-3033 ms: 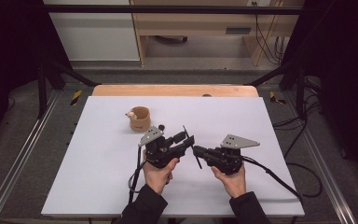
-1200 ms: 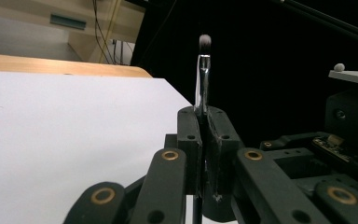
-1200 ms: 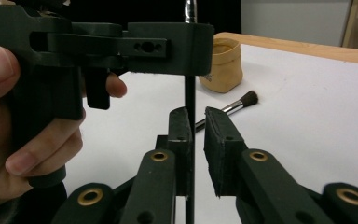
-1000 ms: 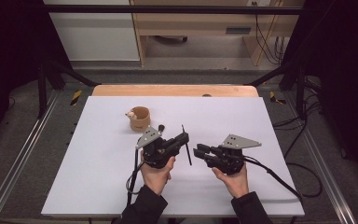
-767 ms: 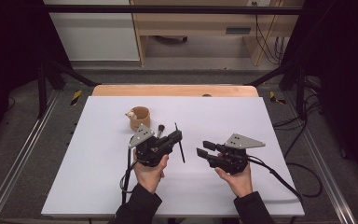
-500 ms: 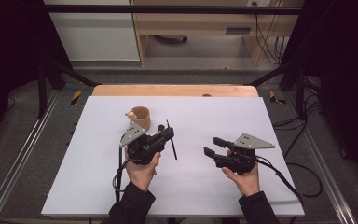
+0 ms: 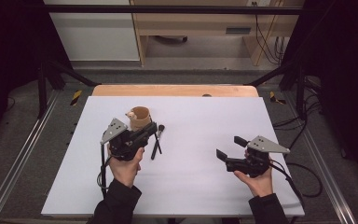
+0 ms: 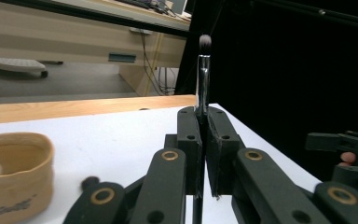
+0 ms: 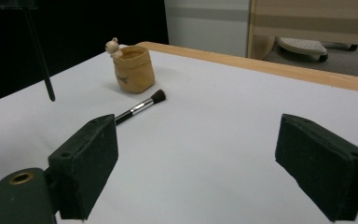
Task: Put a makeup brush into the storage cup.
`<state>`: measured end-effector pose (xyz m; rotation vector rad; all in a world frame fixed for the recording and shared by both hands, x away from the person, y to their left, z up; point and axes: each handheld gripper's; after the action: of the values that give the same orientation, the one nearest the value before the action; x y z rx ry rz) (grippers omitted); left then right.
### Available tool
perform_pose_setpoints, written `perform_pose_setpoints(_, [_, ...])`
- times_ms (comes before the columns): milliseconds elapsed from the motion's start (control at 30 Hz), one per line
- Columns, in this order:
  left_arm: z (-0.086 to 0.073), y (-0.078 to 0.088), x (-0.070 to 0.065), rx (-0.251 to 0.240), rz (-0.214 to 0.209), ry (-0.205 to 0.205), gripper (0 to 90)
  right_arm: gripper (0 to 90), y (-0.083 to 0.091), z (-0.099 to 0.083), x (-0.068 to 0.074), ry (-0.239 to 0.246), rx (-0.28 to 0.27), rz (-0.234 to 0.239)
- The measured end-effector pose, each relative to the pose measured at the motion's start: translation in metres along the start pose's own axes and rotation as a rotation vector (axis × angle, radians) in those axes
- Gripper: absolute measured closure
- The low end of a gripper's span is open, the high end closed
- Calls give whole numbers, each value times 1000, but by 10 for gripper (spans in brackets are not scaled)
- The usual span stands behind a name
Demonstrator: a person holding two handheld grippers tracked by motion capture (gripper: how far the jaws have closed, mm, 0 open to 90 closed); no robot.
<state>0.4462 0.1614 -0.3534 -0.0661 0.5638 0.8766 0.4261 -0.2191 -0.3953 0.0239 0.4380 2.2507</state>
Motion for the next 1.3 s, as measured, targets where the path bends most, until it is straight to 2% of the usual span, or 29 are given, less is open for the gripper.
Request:
perform_pose_setpoints(167, [5,5,5,-6,15,-8,847,93,6,-5,-4,-7,24,-40])
perform_pose_setpoints(200, [7,7,8,-12,22,-9,846,85,9,-6,-4,24,33,-51])
perform_pose_setpoints(500, [17,16,17,-26,48,-20,846,94,16,-6,-2,43,42,-65])
perform_pose_setpoints(567, [18,18,20,-27,54,-20,846,96,16,-6,-2,42,39,-65])
perform_pose_setpoints(667, [20,20,23,-32,57,-25,846,101,21,-12,-8,3,22,-59])
perform_pose_setpoints(1033, [33,21,31,-36,86,-49,846,59,28,-21,-13,-6,23,-88])
perform_pose_setpoints(1300, [46,20,40,-41,104,-60,846,46,30,-26,-15,10,32,-96])
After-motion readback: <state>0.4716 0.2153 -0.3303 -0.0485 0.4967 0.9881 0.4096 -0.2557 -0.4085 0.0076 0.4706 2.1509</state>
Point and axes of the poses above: each handheld gripper's, and its own axes: y roughly backward along the jaws, z roughly out of its top, x roughly to its left, and after that the axes turned 15 degrees about y, right-handed
